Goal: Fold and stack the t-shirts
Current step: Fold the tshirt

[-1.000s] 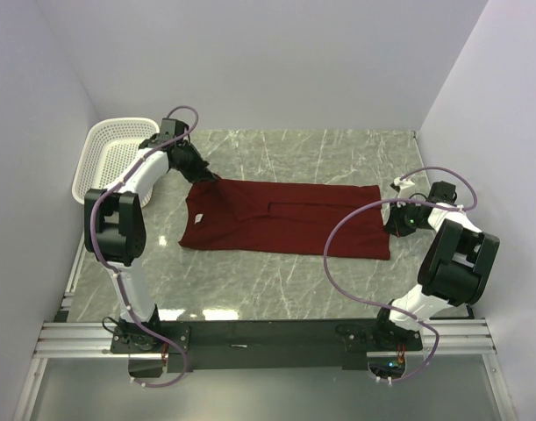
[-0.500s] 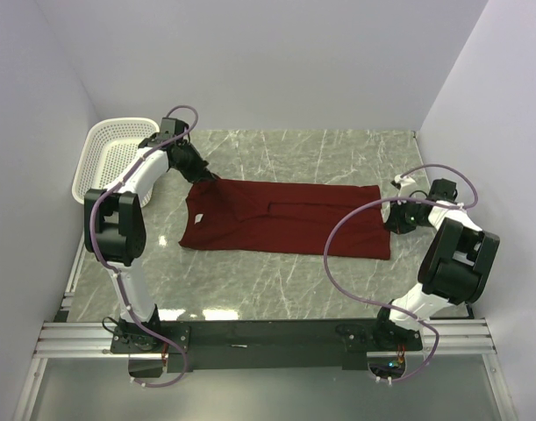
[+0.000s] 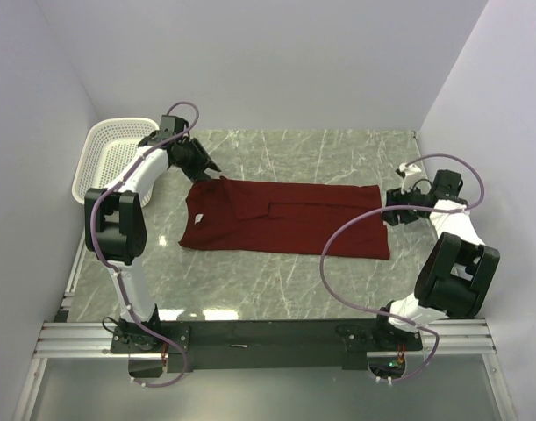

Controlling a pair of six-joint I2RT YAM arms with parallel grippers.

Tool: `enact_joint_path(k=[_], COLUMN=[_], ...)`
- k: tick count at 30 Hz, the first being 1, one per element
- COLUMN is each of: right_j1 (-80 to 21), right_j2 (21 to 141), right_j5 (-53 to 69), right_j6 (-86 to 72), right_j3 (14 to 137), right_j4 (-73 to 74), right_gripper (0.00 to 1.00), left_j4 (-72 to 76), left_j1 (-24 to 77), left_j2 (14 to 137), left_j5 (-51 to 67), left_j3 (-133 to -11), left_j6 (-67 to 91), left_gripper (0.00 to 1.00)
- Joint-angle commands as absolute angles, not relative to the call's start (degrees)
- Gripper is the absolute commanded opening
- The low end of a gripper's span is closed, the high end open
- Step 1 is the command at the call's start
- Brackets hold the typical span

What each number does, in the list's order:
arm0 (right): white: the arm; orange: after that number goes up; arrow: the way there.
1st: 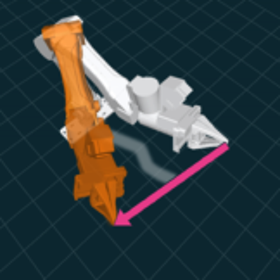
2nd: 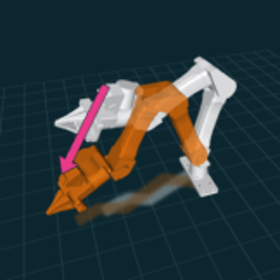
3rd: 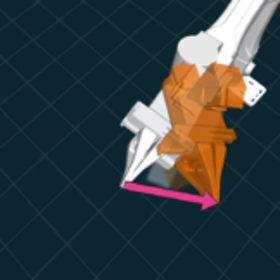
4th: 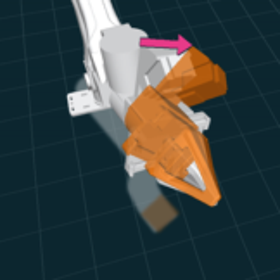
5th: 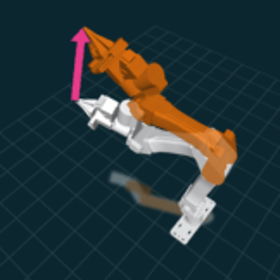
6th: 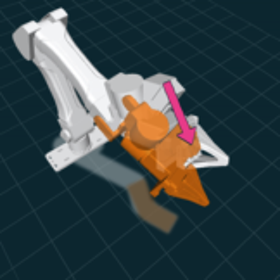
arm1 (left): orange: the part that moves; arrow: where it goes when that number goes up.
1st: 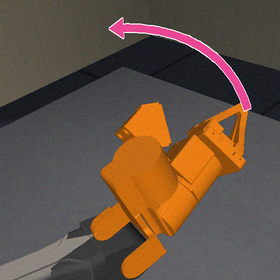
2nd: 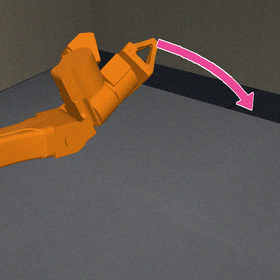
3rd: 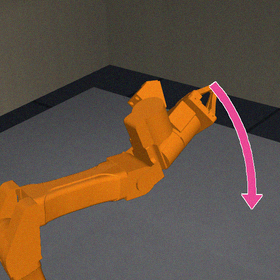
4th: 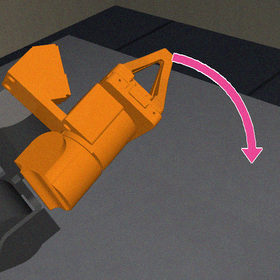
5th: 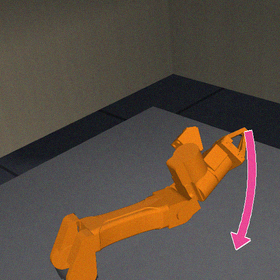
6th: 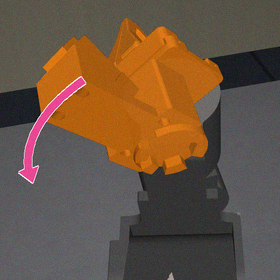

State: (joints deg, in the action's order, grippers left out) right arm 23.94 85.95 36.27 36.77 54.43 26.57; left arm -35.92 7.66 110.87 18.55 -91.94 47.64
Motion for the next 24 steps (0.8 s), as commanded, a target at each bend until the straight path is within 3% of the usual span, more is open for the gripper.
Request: enact_joint_path(k=[1,4,8,12,16,19,21,24], right_j1=[21.6,19.1,7.8,-6.9,-22.7,-32.9,-36.1,-40.7], right_j2=[83.1,83.1,82.8,82.1,84.5,93.2,98.3,108.3], right_j5=[41.0,45.7,47.6,44.4,27.1,13.8,8.5,3.3], right_j6=[40.5,49.2,60.1,55.2,43.8,34.3,30.6,27.1], right_j3=[57.8,59.1,61.5,62.9,64.6,69.7,77.4,88.2], right_j4=[31.0,38.8,49.0,44.8,32.8,25.2,24.3,26.5], right_gripper=[0.63,0.63,0.63,0.64,0.73,0.78,0.76,0.63], left_j4=[-32.6,-30.0,-25.7,-21.4,-22.5,-24.4,-26.1,-28.6], left_j1=[7.5,7.5,7.5,7.0,6.5,6.5,6.5,6.6], left_j2=[107.9,101.3,88.8,73.9,57.5,47.1,42.3,34.6], left_j5=[19.5,17.2,8.8,1.0,-3.2,-5.3,-6.2,-6.2], left_j3=[-94.7,-93.4,-87.1,-75.6,-62.4,-55.9,-53.7,-50.5], left_j6=[45.1,41.8,36.5,33.9,33.0,32.9,33.0,33.6], left_gripper=[0.51,0.61,0.75,0.88,0.90,0.92,0.93,0.95])
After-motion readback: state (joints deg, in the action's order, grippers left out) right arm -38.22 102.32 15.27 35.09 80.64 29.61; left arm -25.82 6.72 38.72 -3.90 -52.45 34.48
